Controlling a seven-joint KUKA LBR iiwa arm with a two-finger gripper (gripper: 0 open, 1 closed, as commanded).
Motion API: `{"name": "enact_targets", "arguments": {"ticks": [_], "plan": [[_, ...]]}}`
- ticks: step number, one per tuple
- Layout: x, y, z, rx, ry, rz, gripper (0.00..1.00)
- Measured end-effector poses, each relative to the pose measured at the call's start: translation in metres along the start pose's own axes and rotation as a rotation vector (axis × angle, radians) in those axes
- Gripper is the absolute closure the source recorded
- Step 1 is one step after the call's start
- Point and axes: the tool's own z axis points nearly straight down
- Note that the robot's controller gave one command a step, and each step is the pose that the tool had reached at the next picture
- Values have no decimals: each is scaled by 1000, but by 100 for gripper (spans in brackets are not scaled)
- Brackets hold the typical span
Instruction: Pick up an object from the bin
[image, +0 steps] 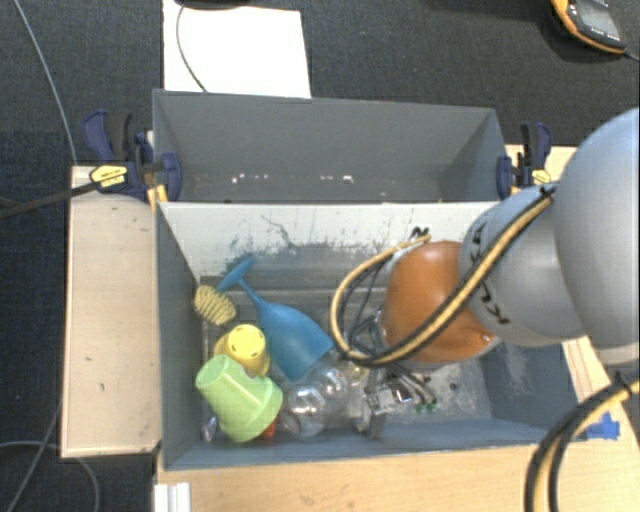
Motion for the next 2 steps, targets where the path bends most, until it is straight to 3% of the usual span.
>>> {"name": "enact_targets", "arguments": {"ticks": [1,2], "plan": [[-9,23,-2,-5,-7,-397,100],[-9,23,-2,-5,-7,-398,100]]}}
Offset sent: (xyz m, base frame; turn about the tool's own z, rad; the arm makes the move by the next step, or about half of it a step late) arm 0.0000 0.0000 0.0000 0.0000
